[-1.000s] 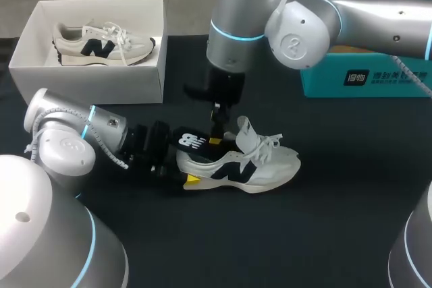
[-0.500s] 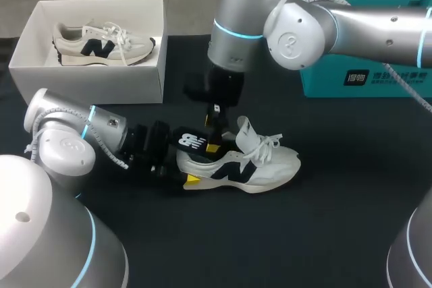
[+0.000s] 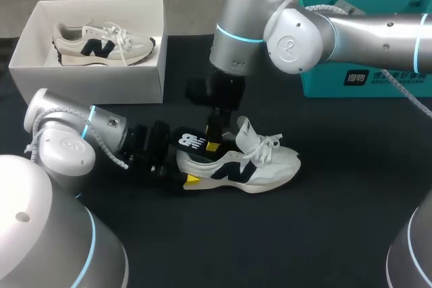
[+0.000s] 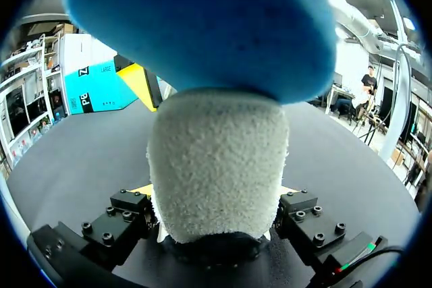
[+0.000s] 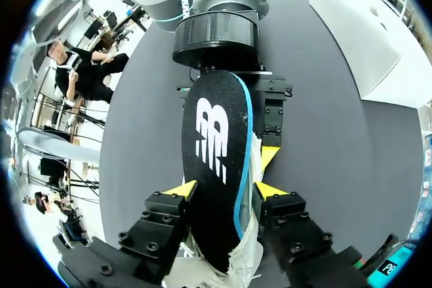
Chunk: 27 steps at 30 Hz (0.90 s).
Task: Take the shoe out of the shoebox, open the shoe tongue, remove and reinsert the insole, then place the shoe into the shoebox
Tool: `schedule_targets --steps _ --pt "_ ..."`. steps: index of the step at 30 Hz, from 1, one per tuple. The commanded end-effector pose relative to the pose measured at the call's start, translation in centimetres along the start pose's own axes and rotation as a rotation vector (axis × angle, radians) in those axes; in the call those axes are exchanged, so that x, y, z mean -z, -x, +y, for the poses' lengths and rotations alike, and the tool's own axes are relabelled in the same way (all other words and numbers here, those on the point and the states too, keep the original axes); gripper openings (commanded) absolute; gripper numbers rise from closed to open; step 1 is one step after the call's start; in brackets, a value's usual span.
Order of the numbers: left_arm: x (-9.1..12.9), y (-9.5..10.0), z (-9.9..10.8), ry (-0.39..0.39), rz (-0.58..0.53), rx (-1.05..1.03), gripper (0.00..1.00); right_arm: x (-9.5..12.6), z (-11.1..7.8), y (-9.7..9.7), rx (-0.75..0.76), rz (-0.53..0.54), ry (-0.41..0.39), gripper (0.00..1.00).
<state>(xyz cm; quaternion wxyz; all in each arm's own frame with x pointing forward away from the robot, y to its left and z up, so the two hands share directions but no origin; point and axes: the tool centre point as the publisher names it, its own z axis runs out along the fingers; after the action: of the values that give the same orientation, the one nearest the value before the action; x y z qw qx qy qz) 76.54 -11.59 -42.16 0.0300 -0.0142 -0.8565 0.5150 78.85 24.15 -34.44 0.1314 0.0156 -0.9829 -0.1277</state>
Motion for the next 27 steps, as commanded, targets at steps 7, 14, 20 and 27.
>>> schedule_targets --steps 7,14,20,27 --pt "-0.2 0.1 0.2 0.002 -0.001 0.001 0.0 1.8 -0.7 -0.4 0.002 -0.044 -0.016 0.0" --pt "-0.2 0.1 0.2 0.002 -0.001 0.001 0.0 2.4 -0.8 -0.2 -0.002 -0.057 -0.015 0.0" --pt "-0.2 0.1 0.2 0.002 -0.001 0.001 0.0 3.2 -0.5 -0.2 0.004 -0.074 0.015 0.0" --pt "-0.2 0.1 0.2 0.002 -0.001 0.001 0.0 3.4 -0.1 -0.2 0.014 -0.08 0.027 0.0"
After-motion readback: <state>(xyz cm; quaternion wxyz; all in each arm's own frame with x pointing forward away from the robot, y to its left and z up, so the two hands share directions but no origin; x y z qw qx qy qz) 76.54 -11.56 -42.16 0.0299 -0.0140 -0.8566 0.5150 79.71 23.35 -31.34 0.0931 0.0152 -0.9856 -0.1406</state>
